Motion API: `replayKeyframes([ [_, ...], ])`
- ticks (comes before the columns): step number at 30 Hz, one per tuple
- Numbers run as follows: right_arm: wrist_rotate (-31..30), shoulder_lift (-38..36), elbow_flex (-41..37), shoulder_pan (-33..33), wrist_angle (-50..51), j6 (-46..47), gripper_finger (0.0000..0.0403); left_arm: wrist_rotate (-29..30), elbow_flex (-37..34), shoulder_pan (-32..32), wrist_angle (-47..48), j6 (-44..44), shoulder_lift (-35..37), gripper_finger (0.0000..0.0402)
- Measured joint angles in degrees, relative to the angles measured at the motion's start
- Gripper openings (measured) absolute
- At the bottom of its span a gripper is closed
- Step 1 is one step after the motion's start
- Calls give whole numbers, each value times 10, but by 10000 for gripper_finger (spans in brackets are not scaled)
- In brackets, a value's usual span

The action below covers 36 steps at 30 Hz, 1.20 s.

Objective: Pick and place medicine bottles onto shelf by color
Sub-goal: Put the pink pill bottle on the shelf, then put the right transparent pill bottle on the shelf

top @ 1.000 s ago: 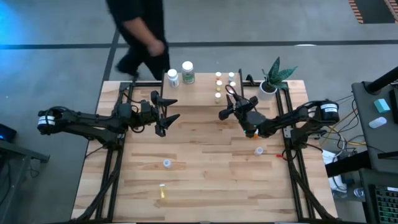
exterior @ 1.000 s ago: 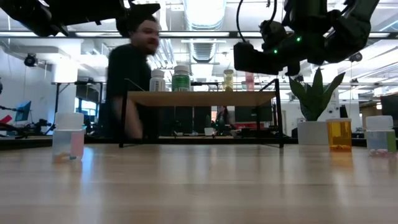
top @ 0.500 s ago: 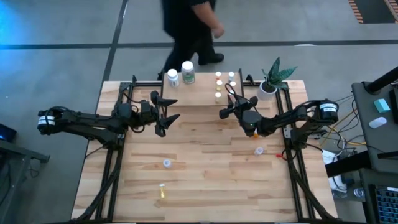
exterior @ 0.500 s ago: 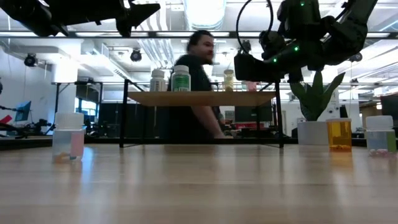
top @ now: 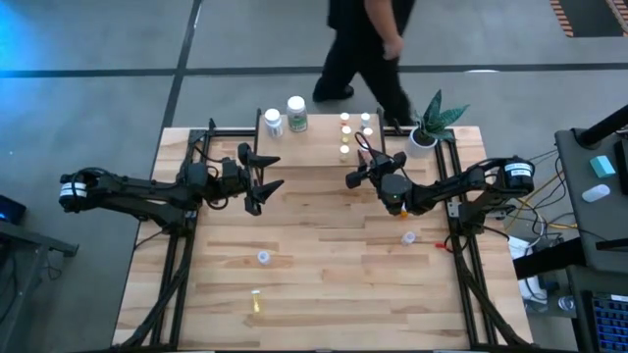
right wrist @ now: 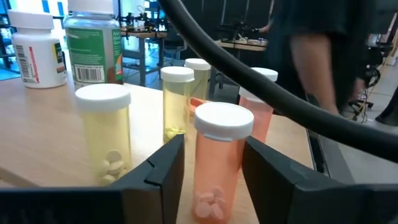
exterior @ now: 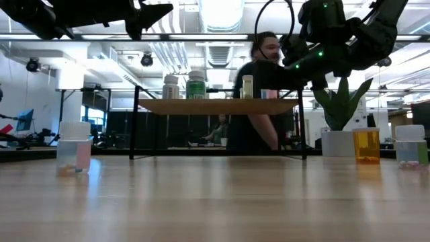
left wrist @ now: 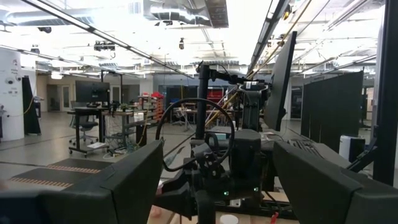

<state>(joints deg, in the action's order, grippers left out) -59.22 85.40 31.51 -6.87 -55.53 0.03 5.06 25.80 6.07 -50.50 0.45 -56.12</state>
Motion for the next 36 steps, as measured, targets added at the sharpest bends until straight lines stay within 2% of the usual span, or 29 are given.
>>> replayKeyframes([
  [5, 1, -2, 0, 0, 1, 0, 171, 0, 0, 0, 0, 0, 0, 288],
  [28, -7, -56, -1, 16, 8, -28, 252, 0, 0, 0, 0, 0, 0, 288],
  [36, -9, -116, -1, 28, 9, -64, 271, 0, 0, 0, 0, 0, 0, 288],
])
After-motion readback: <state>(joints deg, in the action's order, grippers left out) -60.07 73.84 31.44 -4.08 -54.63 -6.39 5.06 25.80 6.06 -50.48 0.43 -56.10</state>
